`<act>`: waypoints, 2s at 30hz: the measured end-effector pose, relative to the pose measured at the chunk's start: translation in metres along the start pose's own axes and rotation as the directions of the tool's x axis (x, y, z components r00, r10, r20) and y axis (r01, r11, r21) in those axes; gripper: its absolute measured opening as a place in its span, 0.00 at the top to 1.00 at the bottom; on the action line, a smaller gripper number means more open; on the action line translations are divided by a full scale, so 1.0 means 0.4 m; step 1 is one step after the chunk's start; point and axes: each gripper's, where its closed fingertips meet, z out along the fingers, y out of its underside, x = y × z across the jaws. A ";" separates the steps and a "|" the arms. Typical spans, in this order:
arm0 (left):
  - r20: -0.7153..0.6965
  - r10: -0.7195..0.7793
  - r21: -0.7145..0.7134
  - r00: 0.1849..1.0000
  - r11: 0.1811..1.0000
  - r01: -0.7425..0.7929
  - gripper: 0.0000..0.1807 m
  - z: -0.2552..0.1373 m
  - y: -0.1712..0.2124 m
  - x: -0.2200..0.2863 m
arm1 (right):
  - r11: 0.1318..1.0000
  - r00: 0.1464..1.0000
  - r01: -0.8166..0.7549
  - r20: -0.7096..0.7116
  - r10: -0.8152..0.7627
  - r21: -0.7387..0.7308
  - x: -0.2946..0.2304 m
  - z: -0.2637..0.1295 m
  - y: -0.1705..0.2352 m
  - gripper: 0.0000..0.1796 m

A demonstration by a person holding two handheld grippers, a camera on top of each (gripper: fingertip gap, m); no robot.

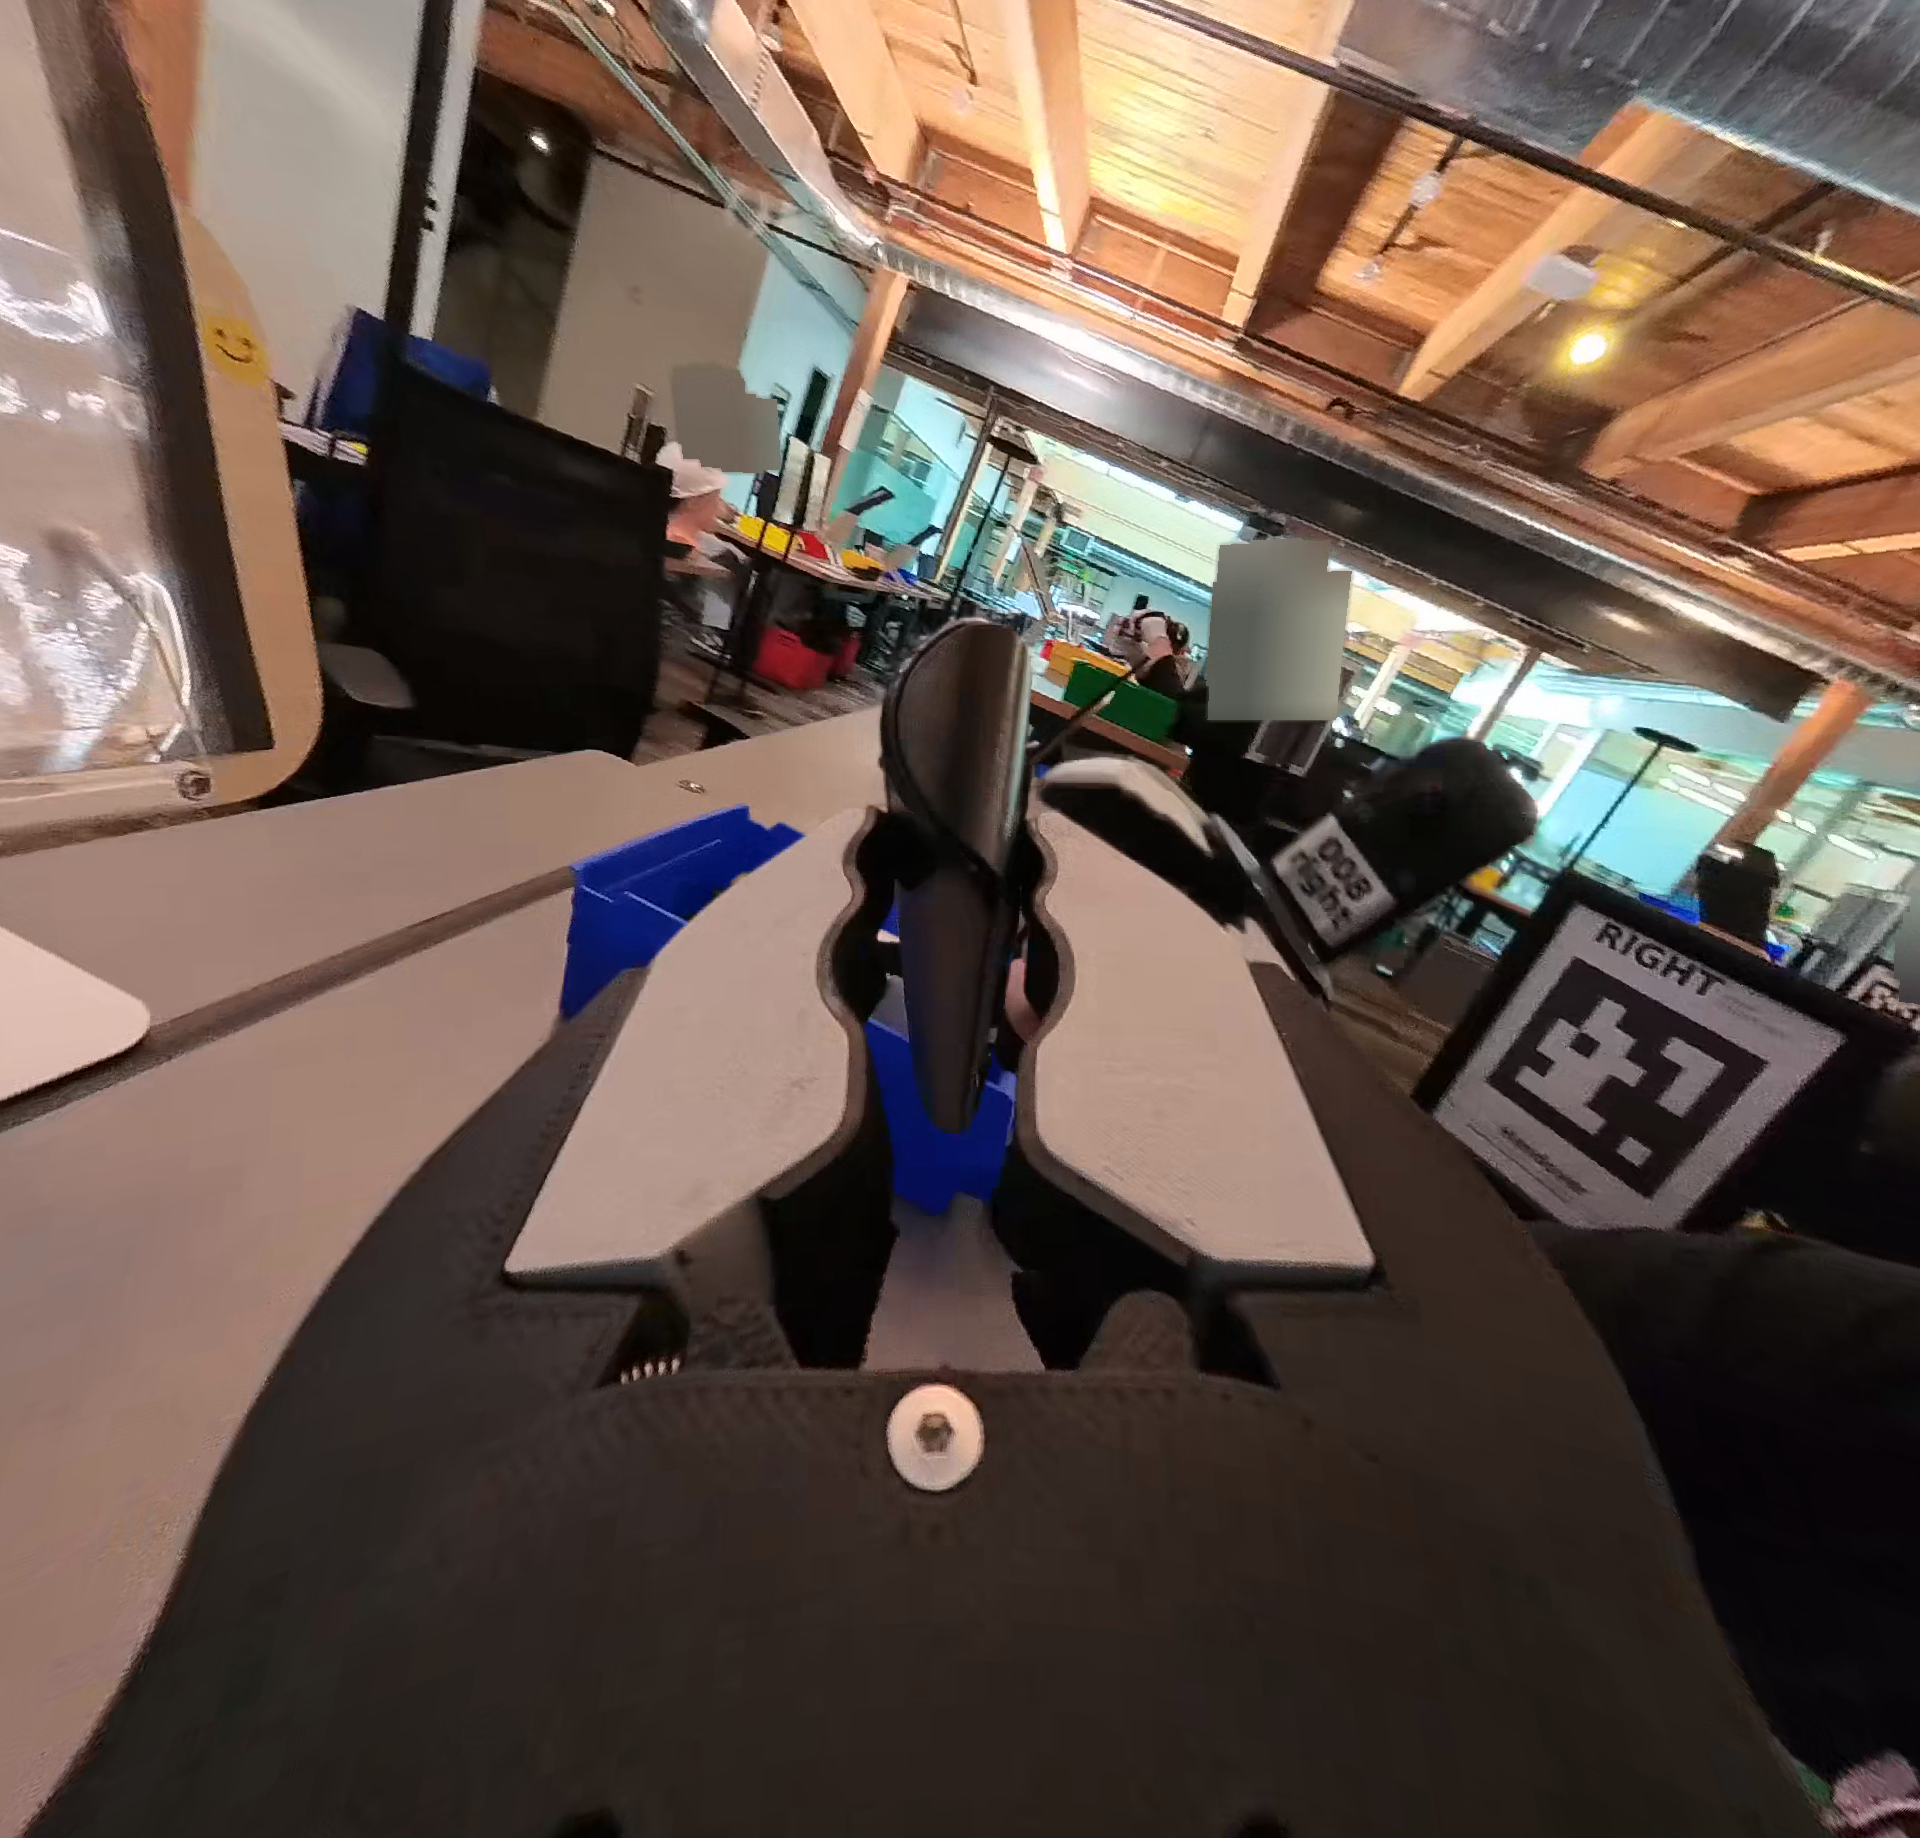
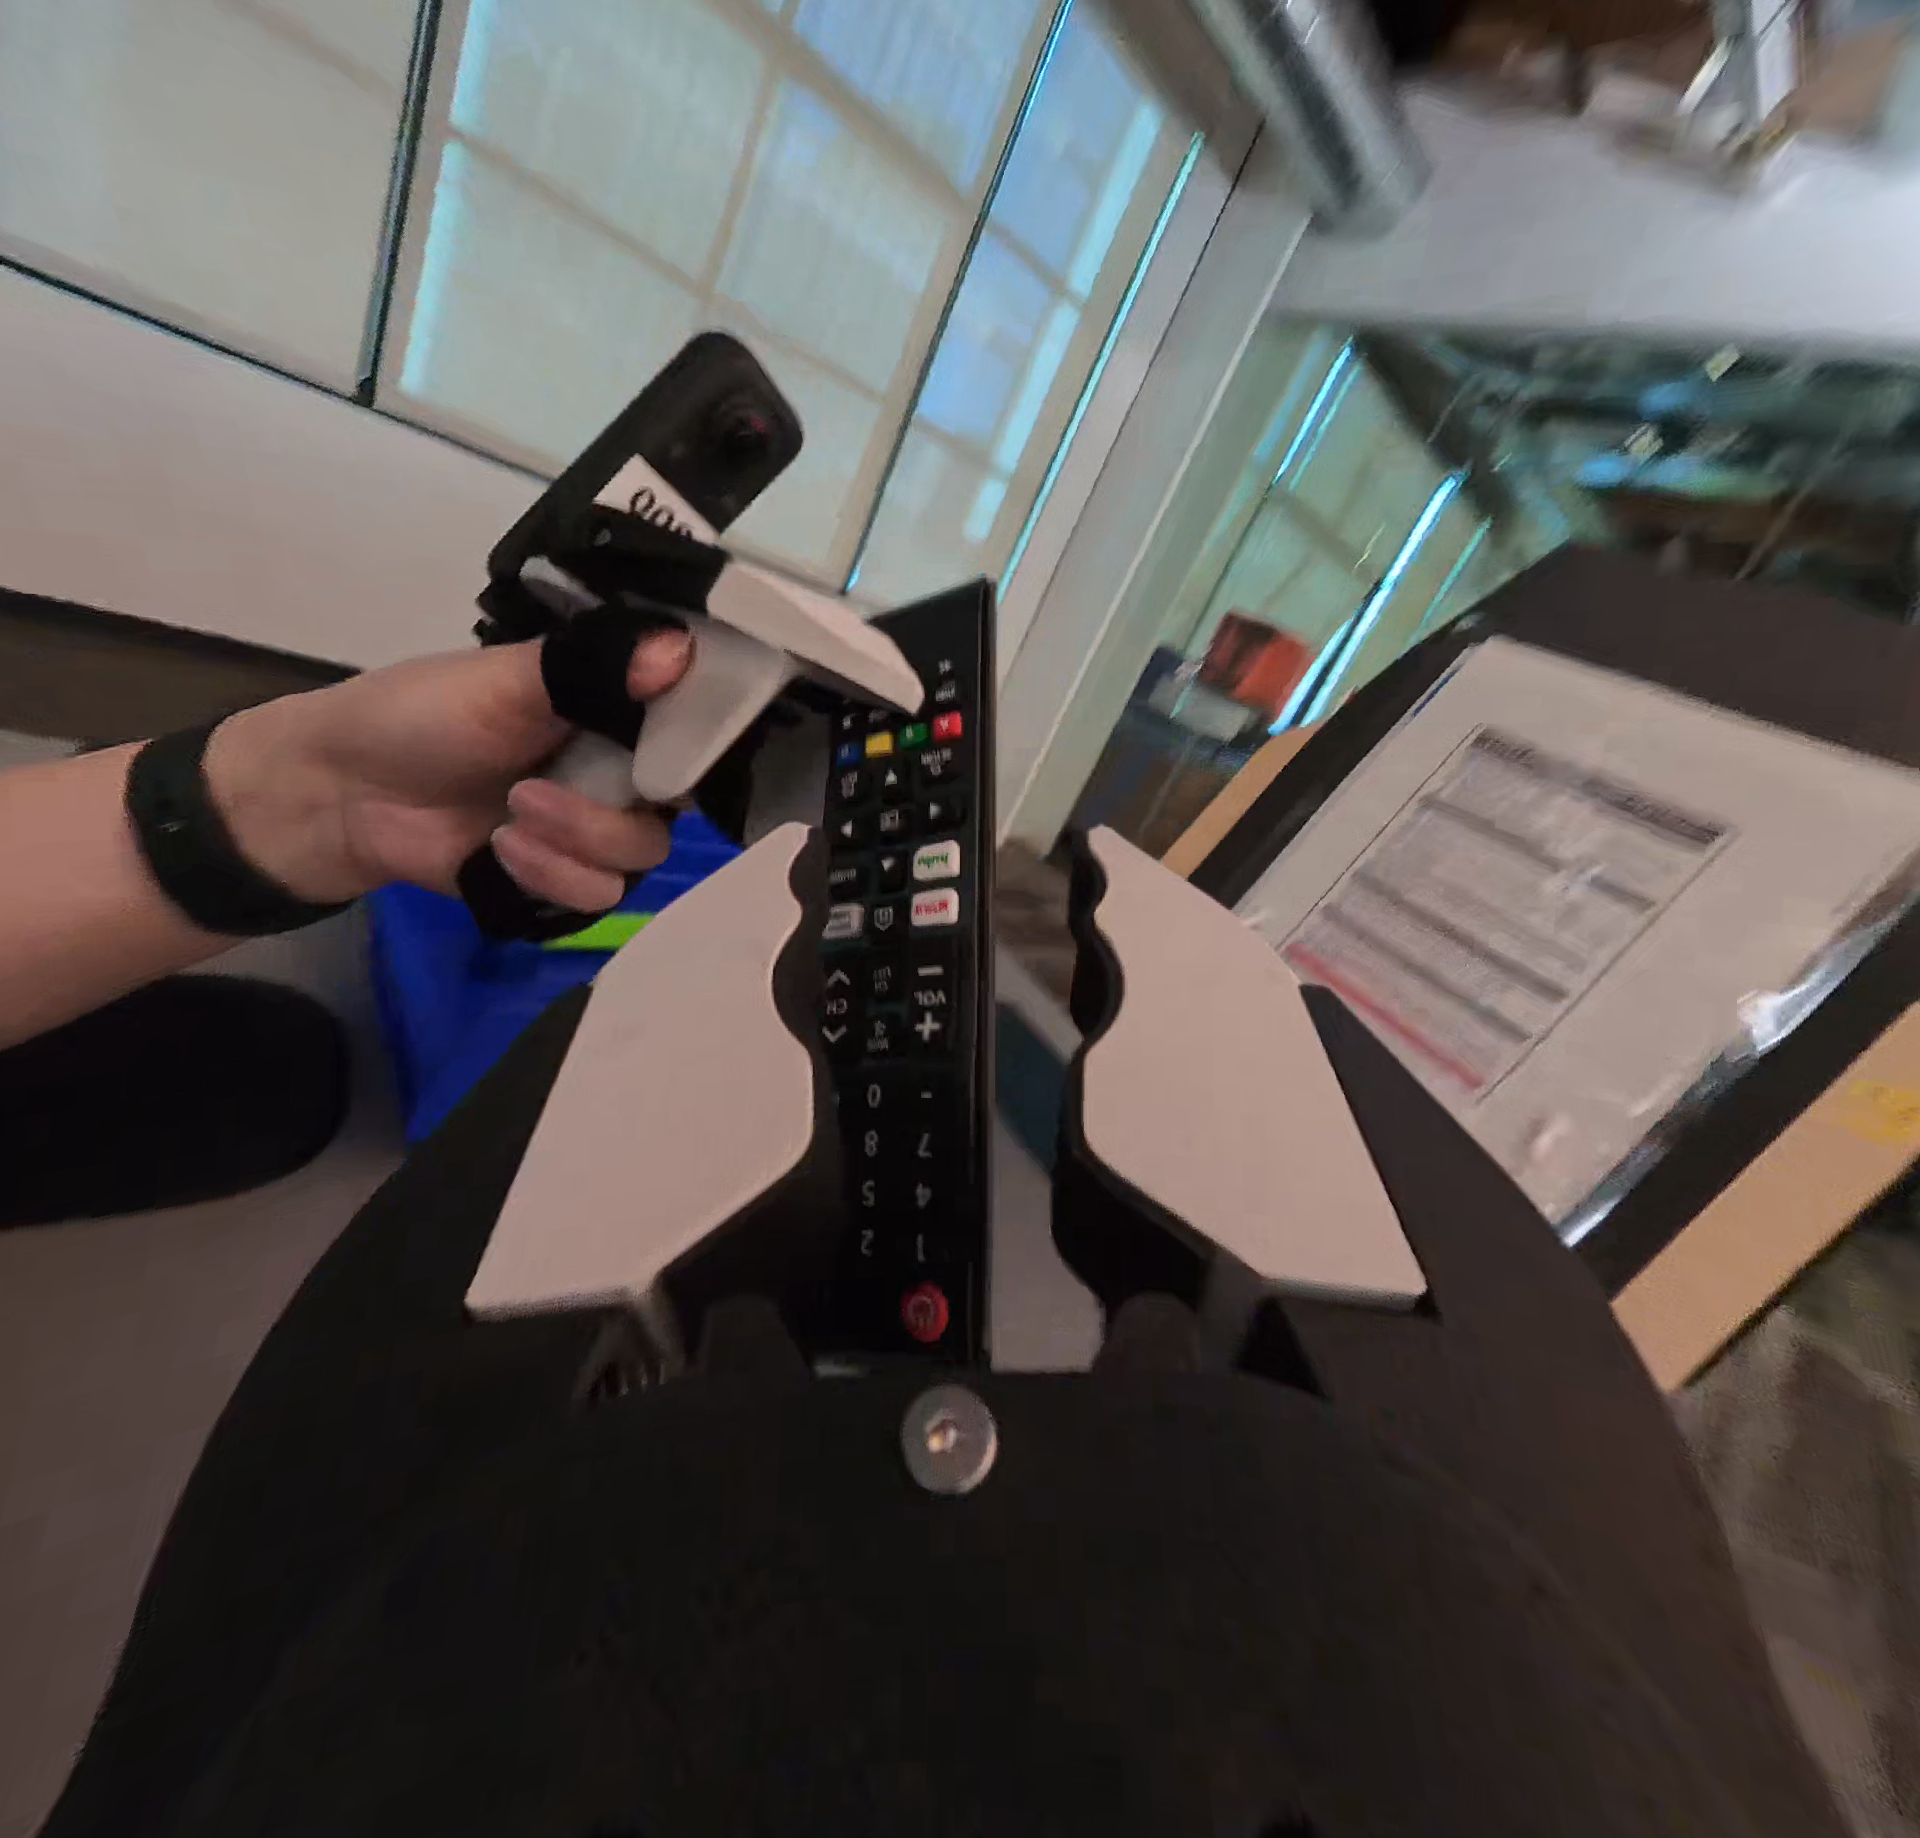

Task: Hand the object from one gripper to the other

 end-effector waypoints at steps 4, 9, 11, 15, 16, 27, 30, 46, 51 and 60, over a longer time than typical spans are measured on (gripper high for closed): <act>-0.049 0.039 -0.104 0.998 0.994 -0.044 0.87 0.011 0.035 0.022 | 0.963 0.956 -0.201 0.176 0.233 -0.182 -0.009 -0.003 0.073 0.74; -0.113 0.047 -0.213 0.993 0.974 -0.071 0.87 0.030 0.087 0.053 | 0.834 0.748 -0.416 0.386 0.541 -0.362 -0.077 -0.023 0.106 0.73; -0.117 0.054 -0.245 0.992 0.966 -0.082 0.87 0.038 0.105 0.055 | 0.814 0.698 -0.434 0.427 0.575 -0.385 -0.096 -0.027 0.107 0.77; -0.115 0.043 -0.244 0.992 0.967 -0.070 0.87 0.051 0.116 0.055 | 0.792 0.685 -0.409 0.420 0.595 -0.454 -0.108 -0.030 0.124 0.86; -0.113 0.047 -0.222 0.992 0.972 -0.072 0.87 0.054 0.111 0.054 | 0.788 0.687 -0.419 0.410 0.599 -0.451 -0.103 -0.029 0.122 0.86; -0.069 -0.015 -0.200 0.998 0.980 0.001 0.65 0.072 0.130 0.012 | 0.636 0.547 -0.732 0.346 0.762 -0.245 0.018 -0.016 0.083 0.86; -0.073 -0.003 -0.237 0.997 0.971 -0.014 0.66 0.099 0.173 0.013 | 0.626 0.547 -0.759 0.347 0.762 -0.179 0.027 -0.009 0.073 0.86; 0.178 0.730 -0.537 0.660 0.634 -0.557 0.87 0.027 0.156 -0.122 | 0.982 0.978 -0.189 0.087 0.190 -0.016 0.134 -0.080 -0.007 0.72; 0.120 0.983 -0.757 0.137 0.179 -0.628 0.87 -0.033 0.105 -0.181 | 0.922 0.927 0.371 0.092 -0.362 -0.112 0.055 -0.078 0.002 0.72; -0.117 0.969 -0.754 -0.218 -0.229 -0.616 0.87 0.005 0.151 -0.159 | 0.426 0.487 0.855 0.175 -0.856 -0.295 -0.036 0.006 0.155 0.74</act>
